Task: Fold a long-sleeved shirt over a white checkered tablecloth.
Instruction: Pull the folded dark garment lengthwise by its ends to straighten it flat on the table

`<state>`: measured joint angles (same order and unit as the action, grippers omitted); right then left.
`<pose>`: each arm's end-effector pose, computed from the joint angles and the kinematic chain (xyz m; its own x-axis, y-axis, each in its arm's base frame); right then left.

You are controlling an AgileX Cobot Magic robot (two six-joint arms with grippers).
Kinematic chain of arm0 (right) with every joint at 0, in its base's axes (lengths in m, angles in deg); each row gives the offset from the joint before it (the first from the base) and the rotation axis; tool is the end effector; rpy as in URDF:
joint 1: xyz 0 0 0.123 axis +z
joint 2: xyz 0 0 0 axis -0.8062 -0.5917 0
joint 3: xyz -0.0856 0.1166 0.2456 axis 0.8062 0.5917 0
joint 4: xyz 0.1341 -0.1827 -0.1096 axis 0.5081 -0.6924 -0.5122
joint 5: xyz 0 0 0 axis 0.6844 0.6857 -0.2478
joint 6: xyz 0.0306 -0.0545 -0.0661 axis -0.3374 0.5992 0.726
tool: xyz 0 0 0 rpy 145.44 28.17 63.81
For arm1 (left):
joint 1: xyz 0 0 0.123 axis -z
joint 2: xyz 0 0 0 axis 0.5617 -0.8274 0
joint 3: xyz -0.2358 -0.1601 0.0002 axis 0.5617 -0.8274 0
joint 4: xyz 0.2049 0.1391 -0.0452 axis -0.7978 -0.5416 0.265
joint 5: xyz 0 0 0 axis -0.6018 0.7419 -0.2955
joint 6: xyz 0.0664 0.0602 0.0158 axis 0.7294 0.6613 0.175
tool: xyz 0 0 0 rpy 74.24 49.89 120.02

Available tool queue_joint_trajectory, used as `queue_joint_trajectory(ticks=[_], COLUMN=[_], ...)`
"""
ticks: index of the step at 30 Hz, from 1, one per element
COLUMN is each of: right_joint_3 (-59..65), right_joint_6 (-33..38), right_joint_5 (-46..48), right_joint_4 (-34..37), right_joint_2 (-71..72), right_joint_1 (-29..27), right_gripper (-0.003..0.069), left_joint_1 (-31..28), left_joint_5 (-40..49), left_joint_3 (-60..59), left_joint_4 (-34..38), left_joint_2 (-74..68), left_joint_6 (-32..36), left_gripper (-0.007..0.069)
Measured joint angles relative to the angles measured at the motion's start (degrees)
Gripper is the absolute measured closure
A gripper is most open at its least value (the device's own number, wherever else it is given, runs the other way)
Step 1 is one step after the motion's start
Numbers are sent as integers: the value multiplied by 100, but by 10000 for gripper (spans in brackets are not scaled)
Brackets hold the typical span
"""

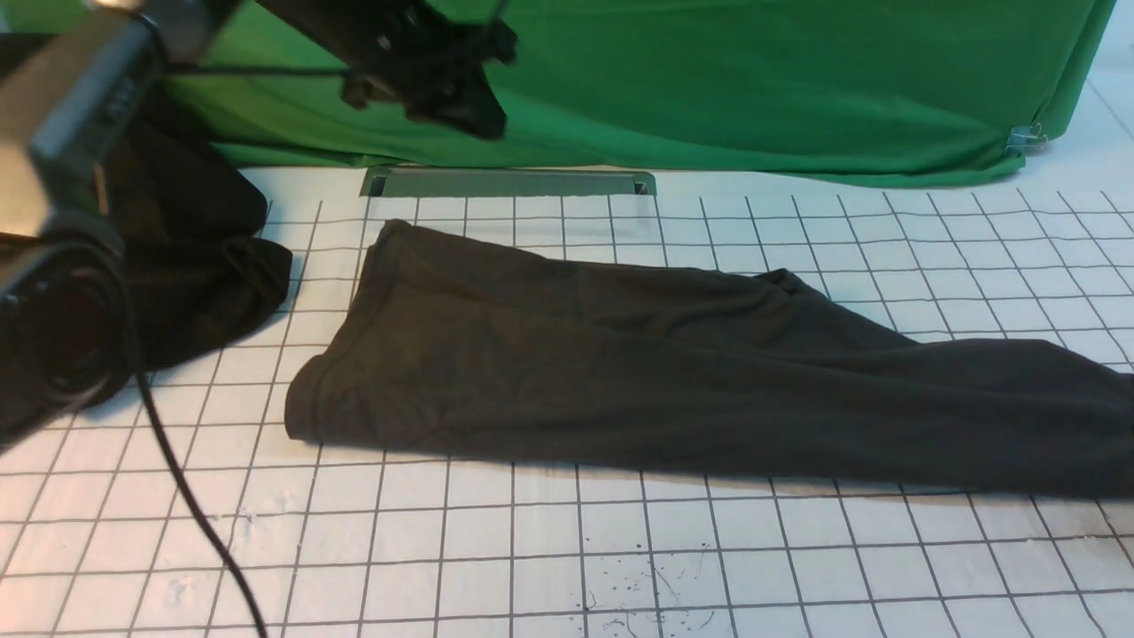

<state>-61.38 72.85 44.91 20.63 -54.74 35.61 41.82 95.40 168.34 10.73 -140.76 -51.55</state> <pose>0.3454 -0.1074 0.2097 -0.9635 0.2558 -0.0792 0.2521 0.9662 0.0546 0.4993 -0.1080 0.3118 -0.8372 0.0145 -0.5468 0.2905 0.8588 -0.4219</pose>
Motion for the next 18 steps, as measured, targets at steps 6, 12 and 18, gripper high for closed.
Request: queue_joint_trajectory(ticks=[6, 12, 18], right_joint_3=[4, 17, 17], right_joint_6=[-94, -52, 91], right_joint_5=[-336, -649, -683], right_joint_4=[25, 87, 76], right_joint_2=[-400, -836, -869], right_joint_1=[-88, 62, 89], right_gripper=[-32, 68, 358], left_joint_1=[-132, -132, -132], left_joint_5=[71, 94, 94], left_joint_3=[35, 35, 35], left_joint_4=[-51, -114, -127], left_joint_2=[118, 74, 63], left_joint_6=[15, 15, 15], left_gripper=[606, 606, 606])
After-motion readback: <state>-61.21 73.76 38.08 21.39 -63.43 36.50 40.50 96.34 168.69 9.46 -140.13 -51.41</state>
